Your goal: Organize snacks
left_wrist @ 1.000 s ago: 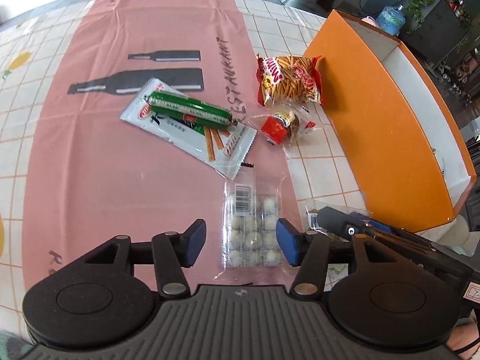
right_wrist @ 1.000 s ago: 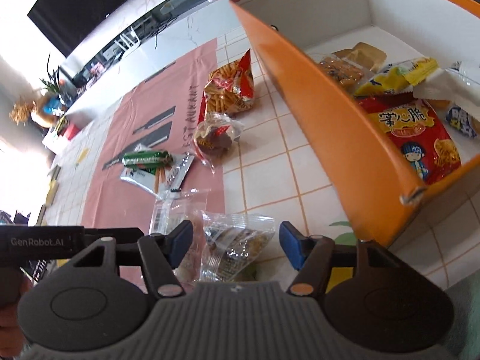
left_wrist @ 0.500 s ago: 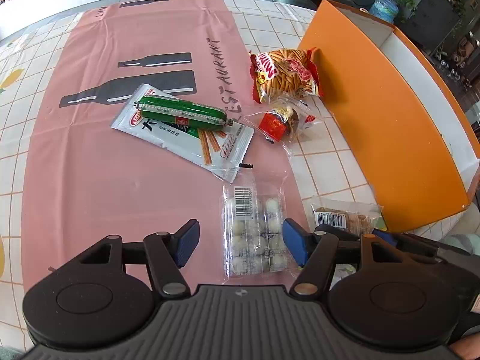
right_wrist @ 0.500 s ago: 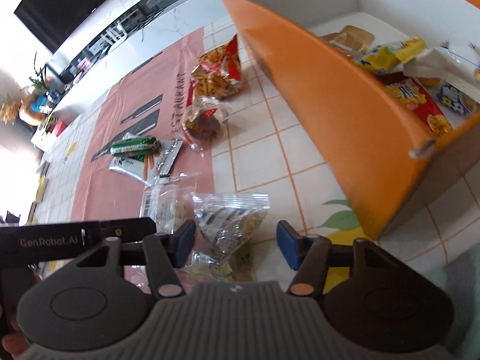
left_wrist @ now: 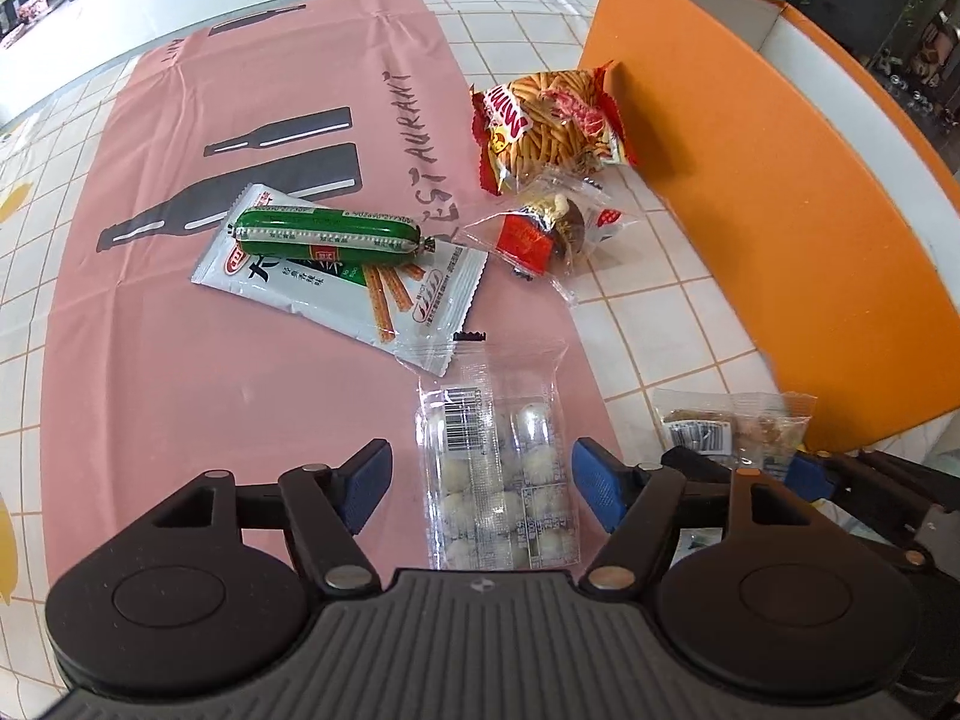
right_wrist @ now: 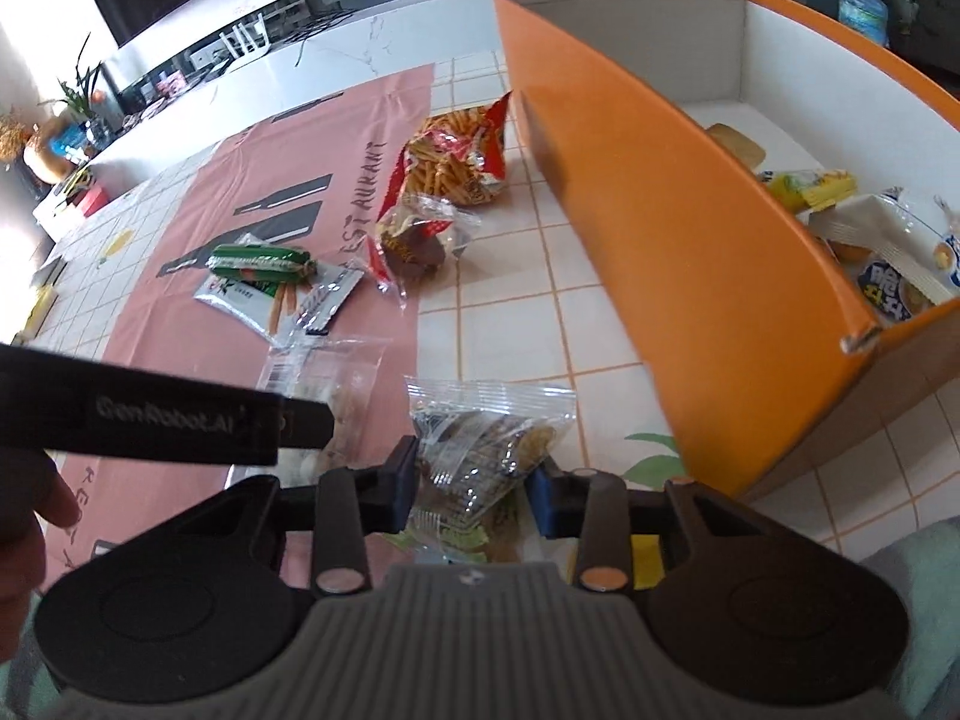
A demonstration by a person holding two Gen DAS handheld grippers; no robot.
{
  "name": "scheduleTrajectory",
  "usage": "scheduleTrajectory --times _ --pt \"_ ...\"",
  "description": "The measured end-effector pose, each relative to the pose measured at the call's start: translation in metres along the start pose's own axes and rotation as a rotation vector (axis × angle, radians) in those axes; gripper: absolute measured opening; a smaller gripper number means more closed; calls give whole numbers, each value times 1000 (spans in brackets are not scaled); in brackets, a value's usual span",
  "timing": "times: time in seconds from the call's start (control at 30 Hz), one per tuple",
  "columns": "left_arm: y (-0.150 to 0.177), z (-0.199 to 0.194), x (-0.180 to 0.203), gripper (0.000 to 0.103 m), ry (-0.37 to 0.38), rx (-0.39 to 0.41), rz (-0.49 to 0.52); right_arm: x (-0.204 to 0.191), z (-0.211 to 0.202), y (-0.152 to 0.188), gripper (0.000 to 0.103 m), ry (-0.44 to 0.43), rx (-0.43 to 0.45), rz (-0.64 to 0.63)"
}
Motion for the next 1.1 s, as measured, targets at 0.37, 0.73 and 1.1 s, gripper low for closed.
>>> scheduleTrajectory --times 0.37,0.73,1.1 --pt "0 11 2 84 -83 31 0 0 0 2 36 -18 -1 -1" --pt "0 9 8 64 -55 37 24 -3 1 3 35 -23 -4 -17" --pt "1 -35 1 63 -27 92 -11 -16 -11 3 34 -28 -1 -90"
Point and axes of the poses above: each gripper's, at about its wrist camera, not at the fingertips, and z roughly the way its jaws point, x to its right, y to its underside, the point moved 10 cm from there along z, roughly the way its jaws point, and after that the axes turned 1 degree about z, right-handed, at the moved point
